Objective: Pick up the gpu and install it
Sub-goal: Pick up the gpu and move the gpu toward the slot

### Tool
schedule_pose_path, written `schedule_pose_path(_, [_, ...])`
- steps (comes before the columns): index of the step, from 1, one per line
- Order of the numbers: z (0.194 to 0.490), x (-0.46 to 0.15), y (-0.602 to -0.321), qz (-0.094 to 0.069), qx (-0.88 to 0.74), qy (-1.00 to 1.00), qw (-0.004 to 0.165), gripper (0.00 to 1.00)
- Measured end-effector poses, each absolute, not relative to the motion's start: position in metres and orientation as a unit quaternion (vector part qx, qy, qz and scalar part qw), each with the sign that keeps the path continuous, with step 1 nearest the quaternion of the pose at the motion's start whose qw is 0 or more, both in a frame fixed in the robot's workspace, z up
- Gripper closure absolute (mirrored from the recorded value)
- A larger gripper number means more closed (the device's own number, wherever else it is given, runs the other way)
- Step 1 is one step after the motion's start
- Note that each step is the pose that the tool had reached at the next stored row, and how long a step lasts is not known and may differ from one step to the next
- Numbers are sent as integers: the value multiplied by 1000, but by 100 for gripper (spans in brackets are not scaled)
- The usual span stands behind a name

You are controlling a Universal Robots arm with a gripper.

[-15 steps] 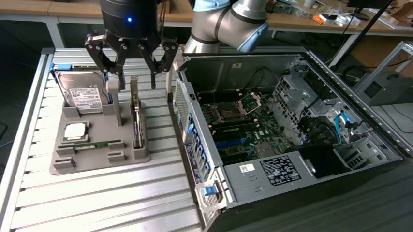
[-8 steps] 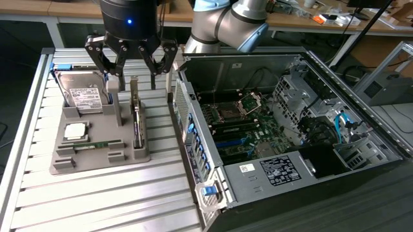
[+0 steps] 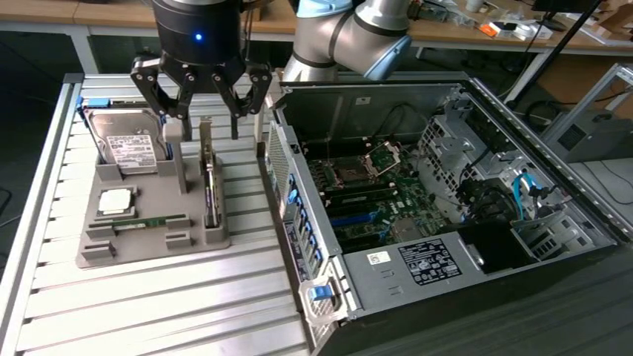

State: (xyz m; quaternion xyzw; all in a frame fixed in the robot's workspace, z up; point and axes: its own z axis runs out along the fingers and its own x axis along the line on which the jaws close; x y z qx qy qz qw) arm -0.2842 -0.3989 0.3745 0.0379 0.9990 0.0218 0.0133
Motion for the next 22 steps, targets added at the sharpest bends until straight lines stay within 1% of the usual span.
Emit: schedule_pose_path(22, [368, -286, -399, 22, 38, 999, 13, 40])
